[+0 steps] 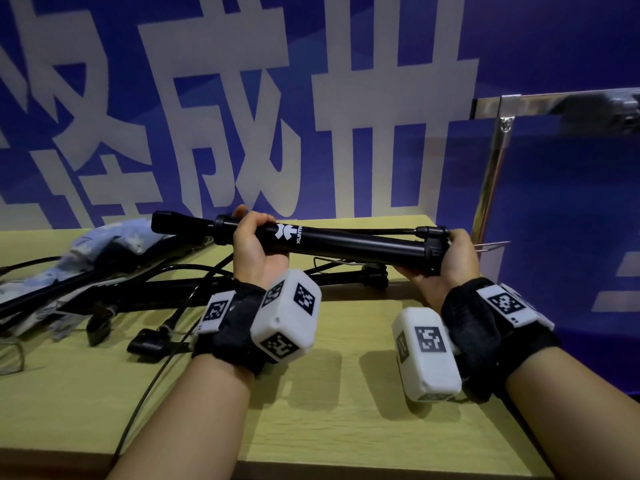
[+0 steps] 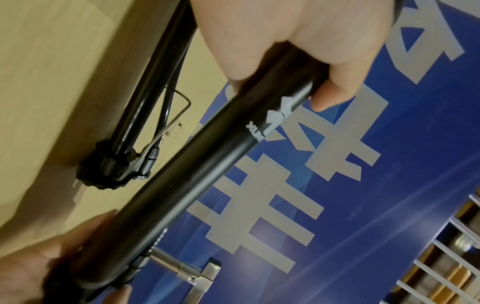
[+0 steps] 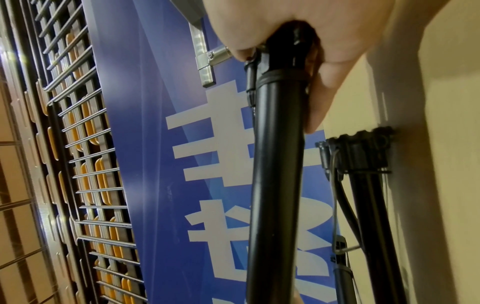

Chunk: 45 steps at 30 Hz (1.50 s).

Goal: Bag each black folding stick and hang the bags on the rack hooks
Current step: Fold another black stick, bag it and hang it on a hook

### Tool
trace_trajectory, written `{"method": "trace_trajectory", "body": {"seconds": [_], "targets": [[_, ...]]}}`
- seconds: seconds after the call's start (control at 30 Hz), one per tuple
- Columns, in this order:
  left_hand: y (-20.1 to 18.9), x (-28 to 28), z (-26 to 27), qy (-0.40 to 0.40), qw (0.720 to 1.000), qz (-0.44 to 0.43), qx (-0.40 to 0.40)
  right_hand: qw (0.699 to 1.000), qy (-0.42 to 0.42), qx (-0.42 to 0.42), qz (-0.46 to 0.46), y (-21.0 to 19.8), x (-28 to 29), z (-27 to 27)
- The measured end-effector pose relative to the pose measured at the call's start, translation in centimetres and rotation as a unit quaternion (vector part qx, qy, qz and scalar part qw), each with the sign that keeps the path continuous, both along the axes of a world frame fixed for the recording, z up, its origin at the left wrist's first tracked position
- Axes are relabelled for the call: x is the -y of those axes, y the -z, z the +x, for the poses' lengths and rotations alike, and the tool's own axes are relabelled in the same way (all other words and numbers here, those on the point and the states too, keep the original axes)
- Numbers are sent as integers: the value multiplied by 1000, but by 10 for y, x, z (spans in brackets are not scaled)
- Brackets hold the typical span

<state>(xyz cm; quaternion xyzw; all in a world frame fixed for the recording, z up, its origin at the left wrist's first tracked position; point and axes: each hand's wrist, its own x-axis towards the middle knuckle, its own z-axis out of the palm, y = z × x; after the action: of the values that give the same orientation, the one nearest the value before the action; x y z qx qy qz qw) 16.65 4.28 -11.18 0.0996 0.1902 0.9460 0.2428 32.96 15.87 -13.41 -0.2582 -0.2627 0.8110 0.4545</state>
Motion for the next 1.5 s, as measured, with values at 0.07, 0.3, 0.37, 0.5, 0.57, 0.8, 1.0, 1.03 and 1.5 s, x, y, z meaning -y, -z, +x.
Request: {"method": "trace_trajectory", "body": {"seconds": [0.07,0.3,0.37,0.5,0.57,0.8,1.0,1.03,1.5], "targets": [[-2,-1,5,7,1000,2,-8,1000,-13,-13,14,-1,-3,4],[-1,2,10,24,995,-76,-65,996,40,-67,52,-10,1,6],[-1,2,10,29,995,-65,-63,990,34,-128,45,-14,3,6],[-1,0,9,59,998,7,-33,982,-27,-179,54,-15,8,6],[-1,-1,12,74,996,16,-36,985,-48,-147,75,-12,12,3],[-2,1,23,109,986,-5,-124,990,1,-90,110,-13,4,6],[-2,8,14,110,974,-19,-196,993,67,-75,63,-17,-6,18],[-2,10,12,121,971,-21,-203,993,75,-78,54,-17,-7,20],[5,-4,11,40,946,-269,-178,994,103,-34,13,-17,-6,22]]}}
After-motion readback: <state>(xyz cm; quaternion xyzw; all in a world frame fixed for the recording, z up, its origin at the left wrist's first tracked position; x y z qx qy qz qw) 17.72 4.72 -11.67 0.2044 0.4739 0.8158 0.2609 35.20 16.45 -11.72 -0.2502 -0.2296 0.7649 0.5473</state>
